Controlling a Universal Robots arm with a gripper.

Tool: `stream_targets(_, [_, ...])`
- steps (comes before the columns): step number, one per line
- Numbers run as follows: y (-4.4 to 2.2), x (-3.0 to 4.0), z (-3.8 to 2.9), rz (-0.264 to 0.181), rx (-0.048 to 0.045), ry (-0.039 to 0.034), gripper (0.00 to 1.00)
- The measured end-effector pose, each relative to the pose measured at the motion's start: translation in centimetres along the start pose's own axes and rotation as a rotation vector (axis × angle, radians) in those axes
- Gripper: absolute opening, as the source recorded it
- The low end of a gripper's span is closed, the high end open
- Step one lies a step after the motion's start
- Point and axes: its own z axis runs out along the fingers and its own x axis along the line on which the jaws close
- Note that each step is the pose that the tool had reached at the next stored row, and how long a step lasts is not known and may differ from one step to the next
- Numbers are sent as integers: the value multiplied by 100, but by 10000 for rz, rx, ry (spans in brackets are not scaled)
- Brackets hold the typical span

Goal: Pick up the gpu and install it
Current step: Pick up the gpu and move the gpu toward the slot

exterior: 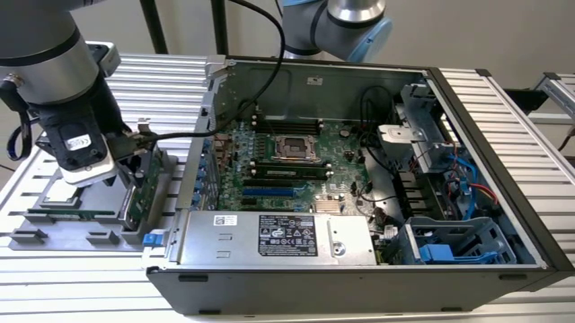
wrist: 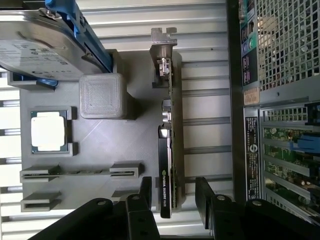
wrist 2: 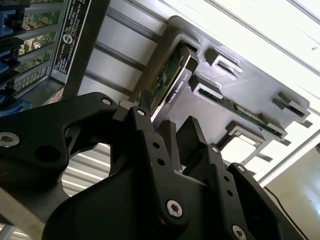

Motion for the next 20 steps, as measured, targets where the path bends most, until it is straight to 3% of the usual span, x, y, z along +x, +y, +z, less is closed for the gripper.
stream_targets(20, [-6, 1, 91, 0, 1, 0, 100])
